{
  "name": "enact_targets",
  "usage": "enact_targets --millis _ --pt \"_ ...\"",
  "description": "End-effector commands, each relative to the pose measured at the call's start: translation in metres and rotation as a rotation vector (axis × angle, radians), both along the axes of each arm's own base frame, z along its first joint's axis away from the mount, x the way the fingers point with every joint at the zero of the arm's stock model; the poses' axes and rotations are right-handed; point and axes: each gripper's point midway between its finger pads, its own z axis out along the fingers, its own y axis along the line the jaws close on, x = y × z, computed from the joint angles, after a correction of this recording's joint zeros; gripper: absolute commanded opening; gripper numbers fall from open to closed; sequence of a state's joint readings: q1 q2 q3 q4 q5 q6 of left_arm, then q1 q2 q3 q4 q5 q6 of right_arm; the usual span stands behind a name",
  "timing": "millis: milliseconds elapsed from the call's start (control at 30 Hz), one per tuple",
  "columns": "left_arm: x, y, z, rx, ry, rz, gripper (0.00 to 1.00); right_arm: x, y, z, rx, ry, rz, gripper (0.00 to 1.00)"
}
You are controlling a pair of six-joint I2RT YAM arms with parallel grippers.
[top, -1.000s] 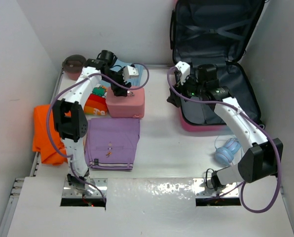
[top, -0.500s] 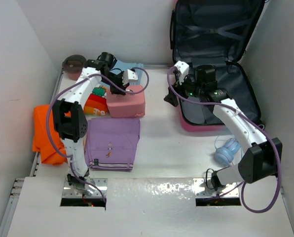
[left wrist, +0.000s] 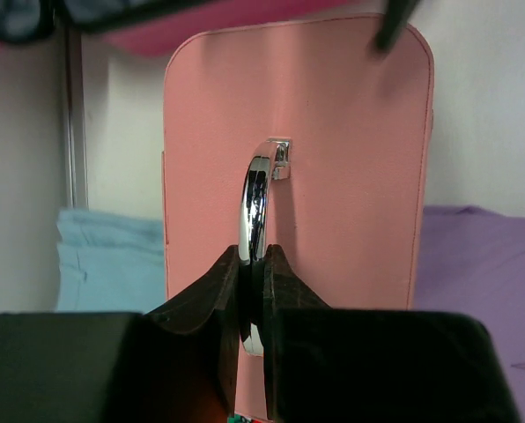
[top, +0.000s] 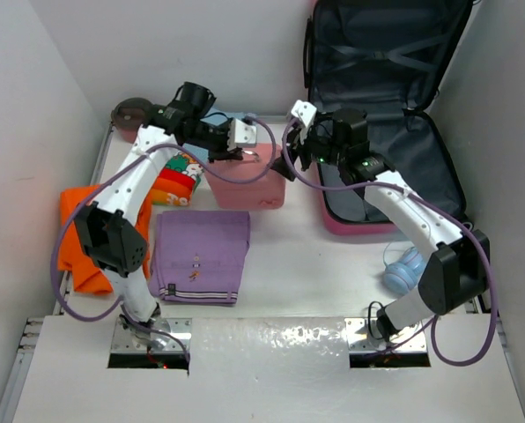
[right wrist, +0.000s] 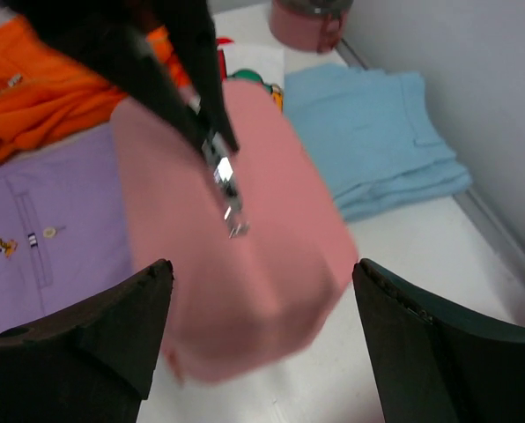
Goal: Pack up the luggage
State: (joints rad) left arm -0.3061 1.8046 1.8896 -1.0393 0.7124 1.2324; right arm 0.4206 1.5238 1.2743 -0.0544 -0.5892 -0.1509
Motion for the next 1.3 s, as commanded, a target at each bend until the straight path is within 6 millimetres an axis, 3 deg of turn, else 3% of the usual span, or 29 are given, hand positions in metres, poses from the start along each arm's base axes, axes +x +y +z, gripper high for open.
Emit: enact_targets --millis 0,133,233,467,767,867,1000,1100,1133,1167,1267 --pt "-0.033 -0.030 0.051 -0.082 -0.111 -0.133 0.00 -0.006 0.011 0.069 0.115 -0.191 0.058 0.82" --pt "-0.045 -0.045 0.054 -0.087 -0.105 -0.161 0.00 -0.005 0.014 0.067 0.119 -0.181 0.058 0.83" --pt "-0.049 -0.057 0.072 -0.141 -0.107 -0.164 0.00 -0.009 0.017 0.054 0.103 -0.135 0.088 0.79" --pt "-0.042 -0.063 0.085 -0.170 -0.126 -0.134 0.00 -0.046 0.014 0.028 0.090 -0.063 0.176 0.75" --pt "-0.072 -0.069 0.066 -0.068 -0.152 -0.262 0.00 -0.020 0.021 0.015 0.103 -0.016 0.118 0.69" --pt "-0.074 -0.072 0.068 -0.074 -0.162 -0.264 0.00 -0.018 0.023 0.009 0.094 -0.007 0.127 0.61" --pt "-0.066 -0.078 0.086 -0.123 -0.184 -0.235 0.00 -0.027 0.023 -0.010 0.051 0.025 0.146 0.51" --pt "-0.066 -0.080 0.089 -0.131 -0.183 -0.235 0.00 -0.034 0.023 -0.020 0.039 0.048 0.156 0.33" --pt "-0.067 -0.080 0.088 -0.130 -0.182 -0.241 0.00 -0.033 0.022 -0.020 0.043 0.054 0.152 0.12" --pt "-0.068 -0.080 0.087 -0.129 -0.176 -0.246 0.00 -0.034 0.023 -0.020 0.047 0.060 0.148 0.01" --pt "-0.070 -0.077 0.079 -0.119 -0.150 -0.226 0.00 -0.030 0.023 -0.007 0.119 0.058 0.096 0.00"
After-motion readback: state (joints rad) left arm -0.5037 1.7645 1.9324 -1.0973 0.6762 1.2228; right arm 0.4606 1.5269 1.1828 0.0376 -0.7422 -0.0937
